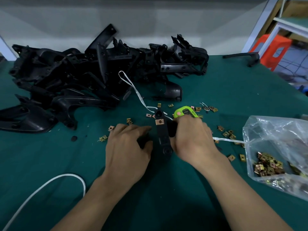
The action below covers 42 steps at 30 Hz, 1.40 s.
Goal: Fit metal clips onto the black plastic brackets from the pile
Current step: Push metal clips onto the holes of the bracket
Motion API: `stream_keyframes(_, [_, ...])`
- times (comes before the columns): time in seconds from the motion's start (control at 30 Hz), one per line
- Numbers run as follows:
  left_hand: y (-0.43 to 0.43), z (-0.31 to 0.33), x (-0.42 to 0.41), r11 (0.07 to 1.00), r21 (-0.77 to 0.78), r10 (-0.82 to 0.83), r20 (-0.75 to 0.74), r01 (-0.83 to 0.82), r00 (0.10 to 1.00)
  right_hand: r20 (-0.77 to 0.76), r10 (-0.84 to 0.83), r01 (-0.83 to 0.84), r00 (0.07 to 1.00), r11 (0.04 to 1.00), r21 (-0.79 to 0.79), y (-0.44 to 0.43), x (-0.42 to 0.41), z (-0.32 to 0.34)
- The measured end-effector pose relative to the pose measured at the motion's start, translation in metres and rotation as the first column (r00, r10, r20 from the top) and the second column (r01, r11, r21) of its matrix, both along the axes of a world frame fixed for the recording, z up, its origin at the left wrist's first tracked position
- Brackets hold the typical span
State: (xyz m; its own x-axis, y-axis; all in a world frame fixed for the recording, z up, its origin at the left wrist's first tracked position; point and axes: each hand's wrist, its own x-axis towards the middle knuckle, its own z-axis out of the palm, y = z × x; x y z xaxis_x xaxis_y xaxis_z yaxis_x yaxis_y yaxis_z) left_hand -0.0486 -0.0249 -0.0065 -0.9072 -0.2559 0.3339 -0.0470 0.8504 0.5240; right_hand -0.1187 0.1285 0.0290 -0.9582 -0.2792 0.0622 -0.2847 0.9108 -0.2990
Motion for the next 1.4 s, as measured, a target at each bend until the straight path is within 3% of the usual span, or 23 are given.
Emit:
stream_keyframes(0.13, [0.001, 0.002, 0.001, 0.996, 0.061, -0.067, -0.043, 0.069, 0.997, 0.098, -0.028, 0.046, 0.995, 0.982, -0.183, 0.002, 0.000, 0.005])
stream_keyframes(0.27, [0.002, 0.004, 0.004, 0.956, 0.277, -0.089, -0.048, 0.099, 0.995, 0.306, 0.146, 0.041, 0.941, 0.848, -0.528, 0.003, 0.000, 0.011])
stream_keyframes(0.5, [-0.003, 0.012, 0.004, 0.909, 0.391, -0.099, -0.131, 0.143, 0.987, 0.420, 0.346, 0.095, 0.839, 0.667, -0.739, 0.006, 0.001, 0.009])
stream_keyframes(0.67, [0.000, 0.012, 0.004, 0.877, 0.463, -0.053, -0.168, 0.126, 0.984, 0.527, 0.369, 0.223, 0.765, 0.616, -0.756, 0.006, -0.002, 0.009])
stream_keyframes(0.83, [-0.001, 0.013, 0.005, 0.901, 0.393, -0.106, -0.219, 0.187, 0.970, 0.560, 0.359, 0.292, 0.746, 0.580, -0.761, 0.005, -0.002, 0.008])
stream_keyframes(1.13, [0.003, 0.008, 0.000, 0.732, 0.660, -0.117, -0.126, 0.171, 0.985, 0.516, 0.449, 0.175, 0.729, 0.607, -0.775, 0.003, 0.002, 0.009])
stream_keyframes(1.4, [-0.002, 0.009, -0.006, 0.665, 0.726, -0.125, -0.126, 0.178, 0.984, 0.472, 0.401, 0.184, 0.785, 0.576, -0.796, -0.002, 0.002, 0.005])
